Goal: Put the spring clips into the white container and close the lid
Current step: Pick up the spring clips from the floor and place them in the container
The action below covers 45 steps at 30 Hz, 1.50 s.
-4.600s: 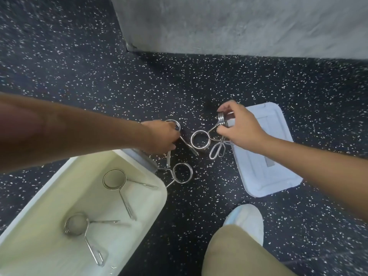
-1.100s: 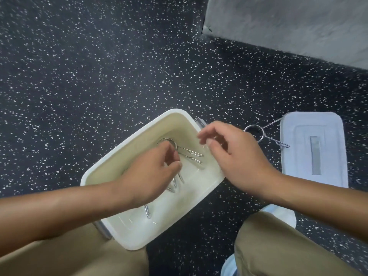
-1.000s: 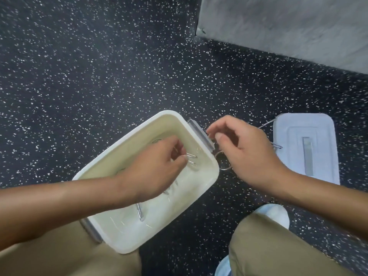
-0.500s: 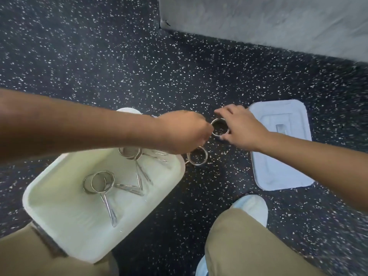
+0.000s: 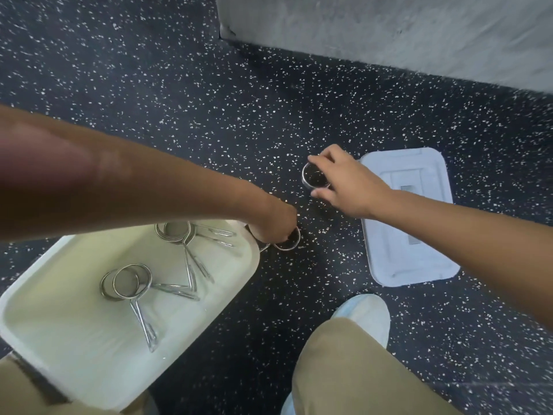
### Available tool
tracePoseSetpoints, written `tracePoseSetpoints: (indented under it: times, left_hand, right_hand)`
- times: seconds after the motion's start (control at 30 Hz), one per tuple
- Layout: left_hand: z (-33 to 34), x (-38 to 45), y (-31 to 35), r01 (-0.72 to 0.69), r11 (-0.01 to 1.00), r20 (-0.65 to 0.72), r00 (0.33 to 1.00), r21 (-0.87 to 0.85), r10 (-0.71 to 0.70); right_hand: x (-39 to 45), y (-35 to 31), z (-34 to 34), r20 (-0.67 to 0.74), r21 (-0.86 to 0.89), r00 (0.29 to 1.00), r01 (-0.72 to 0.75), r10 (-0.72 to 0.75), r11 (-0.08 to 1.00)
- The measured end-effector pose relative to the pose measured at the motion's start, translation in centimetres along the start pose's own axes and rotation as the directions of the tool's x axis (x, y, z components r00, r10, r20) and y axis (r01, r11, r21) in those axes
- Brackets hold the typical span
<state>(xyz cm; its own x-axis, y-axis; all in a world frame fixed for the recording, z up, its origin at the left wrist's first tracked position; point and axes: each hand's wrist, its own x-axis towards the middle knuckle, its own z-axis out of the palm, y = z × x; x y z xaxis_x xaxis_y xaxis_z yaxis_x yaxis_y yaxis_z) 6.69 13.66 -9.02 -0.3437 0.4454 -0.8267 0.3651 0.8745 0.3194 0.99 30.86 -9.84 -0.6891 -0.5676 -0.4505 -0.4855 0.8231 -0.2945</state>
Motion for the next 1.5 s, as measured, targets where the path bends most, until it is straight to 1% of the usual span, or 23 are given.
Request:
tracePoseSetpoints:
  times: [0.1,0.2,0.27,0.33,0.37,0.47,0.57,0.63,0.7,0.77,0.87,0.93,1.0,1.07,1.13,1.23,1.3,1.33,1.37,1.43,1.5]
  left_hand:
    - [0.3,0.5,-0.3,-0.018,0.996,0.073,0.997,0.088,0.011]
    - [-0.1,0.2,-0.2,-0.054,0.986,0.094,0.995,0.155,0.039]
    - [-0.3,-0.2,0.1,-0.064,0.984,0.091,0.995,0.164,0.049]
    - [-0.6,-0.7,0.3,-0.055,0.989,0.067,0.997,0.14,0.046]
    - [-0.6,-0.6,0.3,-0.044,0.993,0.034,0.999,0.109,0.04]
    - [-0.9,-0.8,-0.5,-0.032,0.999,-0.058,0.998,0.034,0.034]
    - [-1.8,-1.1,-1.6,-0.047,0.998,-0.152,0.988,-0.048,0.04]
    - [-2.3,-1.3,-2.1,-0.057,0.991,-0.216,0.976,-0.119,0.03]
    - [-2.9,-1.8,-2.3,-0.073,0.978,-0.272,0.962,-0.198,0.017]
    - [-3.4,-2.3,-2.5,-0.088,0.963,-0.325,0.946,-0.255,0.0]
    - [-4.3,-3.4,-3.0,-0.123,0.94,-0.408,0.913,-0.32,-0.02]
    - [-5.0,-4.9,-3.7,-0.164,0.902,-0.46,0.887,-0.4,-0.043]
    - [-5.8,-6.7,-4.5,-0.194,0.856,-0.511,0.854,-0.479,-0.093]
    - [-6.4,-8.8,-5.2,-0.189,0.836,-0.551,0.82,-0.515,-0.154]
    - [-6.7,-11.1,-5.6,-0.184,0.813,-0.572,0.793,-0.553,-0.209]
    - [-6.6,-14.7,-5.9,-0.157,0.753,-0.561,0.765,-0.639,-0.317]
    - [-6.2,-17.2,-6.2,-0.157,0.707,-0.56,0.735,-0.689,-0.383]
    - [-5.9,-18.5,-6.4,-0.175,0.663,-0.55,0.726,-0.728,-0.413]
    - [-5.4,-19.8,-6.5,-0.206,0.589,-0.522,0.734,-0.781,-0.435]
    - [-4.2,-21.9,-6.8,-0.268,0.42,-0.452,0.776,-0.867,-0.439]
    - [-2.4,-23.4,-7.6,-0.295,0.294,-0.405,0.79,-0.909,-0.46]
  right_hand:
    - [0.0,0.4,-1.5,-0.091,0.224,0.994,-0.047,0.069,0.973]
    - [0.2,1.0,-2.7,-0.169,0.443,0.965,-0.108,0.201,0.89]
    - [0.3,1.5,-3.2,-0.205,0.597,0.937,-0.108,0.282,0.795]
    - [0.3,1.7,-3.5,-0.219,0.748,0.912,-0.071,0.347,0.66]
    - [0.2,1.7,-3.7,-0.207,0.805,0.9,-0.067,0.384,0.589]
    - [0.4,1.9,-4.0,-0.165,0.9,0.849,-0.08,0.502,0.43]
    - [0.4,1.9,-4.5,-0.133,0.959,0.808,-0.041,0.574,0.279]
    - [0.3,2.0,-4.9,-0.12,0.978,0.78,-0.012,0.614,0.207]
    - [0.2,2.2,-5.5,-0.103,0.989,0.771,0.014,0.629,0.145]
    - [0.1,2.4,-6.0,-0.097,0.992,0.774,0.023,0.626,0.125]
    - [-0.1,1.9,-6.7,-0.126,0.988,0.779,0.042,0.615,0.149]
    - [-0.2,1.1,-7.2,-0.125,0.99,0.78,0.058,0.613,0.127]
    - [-0.3,0.1,-7.7,-0.117,0.992,0.787,0.065,0.605,0.109]
    - [-0.4,-1.3,-8.4,-0.112,0.993,0.805,0.063,0.583,0.104]
    - [-0.5,-2.8,-9.1,-0.112,0.993,0.831,0.067,0.545,0.102]
    - [-0.6,-5.2,-10.2,-0.118,0.992,0.87,0.08,0.479,0.1]
    - [-0.6,-7.0,-10.9,-0.118,0.993,0.89,0.095,0.441,0.074]
    - [-0.6,-8.0,-11.3,-0.113,0.994,0.9,0.102,0.421,0.048]
    - [-0.6,-9.1,-11.6,-0.103,0.994,0.91,0.107,0.401,0.015]
    - [-0.7,-11.1,-12.1,-0.086,0.994,0.928,0.107,0.364,-0.037]
    - [-0.6,-13.2,-12.4,-0.075,0.995,0.942,0.09,0.326,-0.033]
